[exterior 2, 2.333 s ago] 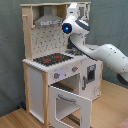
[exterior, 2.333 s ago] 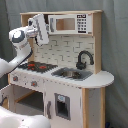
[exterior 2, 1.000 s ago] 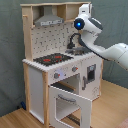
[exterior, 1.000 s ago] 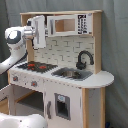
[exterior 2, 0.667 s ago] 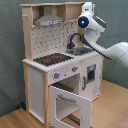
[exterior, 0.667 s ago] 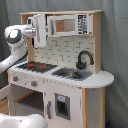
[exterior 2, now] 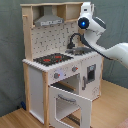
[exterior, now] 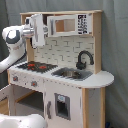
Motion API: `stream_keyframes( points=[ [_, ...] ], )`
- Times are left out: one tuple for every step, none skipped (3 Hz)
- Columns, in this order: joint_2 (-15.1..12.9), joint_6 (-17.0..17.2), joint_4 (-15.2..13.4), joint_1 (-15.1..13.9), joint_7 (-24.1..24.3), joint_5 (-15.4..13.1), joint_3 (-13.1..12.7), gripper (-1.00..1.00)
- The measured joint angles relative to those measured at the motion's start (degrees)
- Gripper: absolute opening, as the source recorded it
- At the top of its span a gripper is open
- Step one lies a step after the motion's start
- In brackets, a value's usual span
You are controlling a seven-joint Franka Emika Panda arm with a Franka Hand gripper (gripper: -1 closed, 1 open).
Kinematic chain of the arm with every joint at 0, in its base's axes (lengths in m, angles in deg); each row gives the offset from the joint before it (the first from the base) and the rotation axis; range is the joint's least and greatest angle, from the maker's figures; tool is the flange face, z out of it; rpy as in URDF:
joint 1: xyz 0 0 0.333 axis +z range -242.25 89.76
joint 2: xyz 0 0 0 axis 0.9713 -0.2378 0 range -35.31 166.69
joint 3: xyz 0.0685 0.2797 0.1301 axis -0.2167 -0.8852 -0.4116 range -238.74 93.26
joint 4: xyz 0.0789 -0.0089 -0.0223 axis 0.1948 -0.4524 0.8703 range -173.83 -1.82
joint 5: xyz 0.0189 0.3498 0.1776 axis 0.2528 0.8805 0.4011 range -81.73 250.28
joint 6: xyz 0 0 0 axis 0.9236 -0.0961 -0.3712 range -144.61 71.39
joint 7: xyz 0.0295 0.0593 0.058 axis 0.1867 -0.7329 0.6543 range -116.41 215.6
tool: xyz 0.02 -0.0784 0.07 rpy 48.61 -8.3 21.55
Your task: Play with the kitchen
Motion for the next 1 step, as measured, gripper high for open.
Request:
stream_keyframes(
  points=[
    [-0.12, -1.51, 0.0, 2.14, 0.81, 0.51, 0.58, 1.0]
  ],
)
